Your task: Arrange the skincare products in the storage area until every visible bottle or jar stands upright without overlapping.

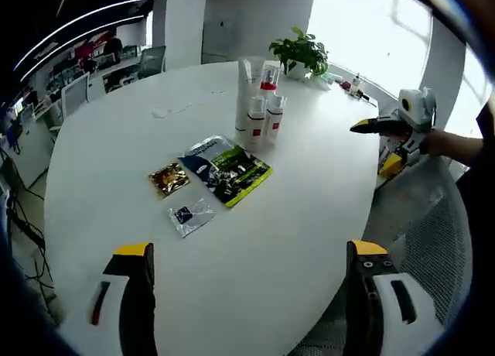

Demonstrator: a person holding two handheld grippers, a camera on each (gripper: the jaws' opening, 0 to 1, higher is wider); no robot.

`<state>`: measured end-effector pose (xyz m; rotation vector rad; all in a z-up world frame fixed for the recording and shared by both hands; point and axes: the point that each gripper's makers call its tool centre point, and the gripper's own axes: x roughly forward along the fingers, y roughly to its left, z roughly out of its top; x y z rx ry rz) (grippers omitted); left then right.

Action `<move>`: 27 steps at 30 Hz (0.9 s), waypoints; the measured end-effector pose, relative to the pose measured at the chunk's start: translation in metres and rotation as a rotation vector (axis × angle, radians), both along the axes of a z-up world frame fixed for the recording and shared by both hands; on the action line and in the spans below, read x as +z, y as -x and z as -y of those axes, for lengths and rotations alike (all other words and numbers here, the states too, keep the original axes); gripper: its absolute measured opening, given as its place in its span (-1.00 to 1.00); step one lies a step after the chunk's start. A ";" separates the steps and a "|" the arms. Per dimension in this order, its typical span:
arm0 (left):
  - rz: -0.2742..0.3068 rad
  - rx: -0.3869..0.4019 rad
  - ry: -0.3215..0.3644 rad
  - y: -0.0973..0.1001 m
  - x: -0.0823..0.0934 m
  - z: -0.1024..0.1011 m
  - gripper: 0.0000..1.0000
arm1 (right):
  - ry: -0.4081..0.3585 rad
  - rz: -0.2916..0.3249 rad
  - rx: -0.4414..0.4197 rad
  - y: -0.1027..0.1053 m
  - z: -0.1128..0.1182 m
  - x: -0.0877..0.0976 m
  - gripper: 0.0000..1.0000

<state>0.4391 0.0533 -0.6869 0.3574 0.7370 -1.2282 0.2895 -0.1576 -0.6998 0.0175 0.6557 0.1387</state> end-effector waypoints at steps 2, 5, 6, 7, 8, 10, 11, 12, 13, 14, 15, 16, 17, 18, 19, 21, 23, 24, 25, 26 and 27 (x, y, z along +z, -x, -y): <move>0.018 0.045 0.044 0.003 0.008 -0.003 0.98 | 0.004 0.006 0.003 0.000 0.000 0.001 0.87; 0.074 0.091 0.062 0.004 0.017 -0.009 0.98 | 0.019 0.030 -0.004 -0.001 0.002 0.007 0.84; 0.085 0.117 0.084 0.004 0.022 -0.010 0.98 | 0.019 0.041 -0.007 -0.001 0.002 0.009 0.82; 0.095 0.139 0.095 0.004 0.026 -0.011 0.98 | 0.008 0.052 -0.015 -0.001 0.002 0.011 0.81; 0.113 0.164 0.114 0.004 0.031 -0.012 0.98 | 0.003 0.056 -0.018 -0.001 0.003 0.011 0.80; 0.142 0.194 0.134 0.003 0.036 -0.015 0.98 | -0.007 0.059 -0.025 -0.001 0.004 0.011 0.80; 0.160 0.214 0.140 0.003 0.038 -0.018 0.98 | -0.013 0.060 -0.028 -0.001 0.003 0.011 0.80; 0.164 0.221 0.141 0.004 0.037 -0.021 0.98 | -0.014 0.060 -0.028 -0.001 0.003 0.011 0.80; 0.167 0.242 0.143 0.005 0.036 -0.024 0.98 | -0.013 0.056 -0.024 0.000 0.002 0.010 0.80; 0.165 0.254 0.146 0.005 0.034 -0.026 0.98 | -0.012 0.052 -0.019 0.000 0.000 0.009 0.80; 0.158 0.266 0.151 0.006 0.031 -0.028 0.98 | -0.012 0.047 -0.013 0.001 -0.002 0.009 0.81; 0.144 0.283 0.153 0.007 0.028 -0.031 0.98 | -0.007 0.044 -0.007 0.001 -0.004 0.008 0.83; 0.142 0.286 0.152 0.008 0.026 -0.032 0.98 | -0.002 0.042 -0.002 0.001 -0.005 0.008 0.84; 0.148 0.287 0.152 0.009 0.024 -0.033 0.98 | 0.002 0.041 0.005 0.001 -0.006 0.008 0.85; 0.168 0.289 0.147 0.009 0.021 -0.036 0.98 | 0.005 0.038 0.007 0.001 -0.006 0.007 0.88; 0.176 0.296 0.124 0.012 0.014 -0.041 0.97 | 0.009 0.037 0.007 0.002 -0.005 0.007 0.90; 0.161 0.311 0.115 0.014 0.009 -0.044 0.97 | 0.006 0.043 0.002 0.001 -0.004 0.008 0.91; 0.154 0.312 0.117 0.016 0.008 -0.044 0.97 | 0.000 0.045 -0.003 0.002 -0.004 0.008 0.92; 0.156 0.312 0.114 0.015 0.008 -0.045 0.95 | -0.004 0.042 -0.007 0.002 -0.004 0.007 0.92; 0.172 0.312 0.106 0.015 0.010 -0.045 0.93 | -0.006 0.036 -0.009 0.003 -0.004 0.006 0.92; 0.188 0.309 0.111 0.013 0.012 -0.044 0.93 | -0.005 0.033 -0.010 0.003 -0.003 0.005 0.93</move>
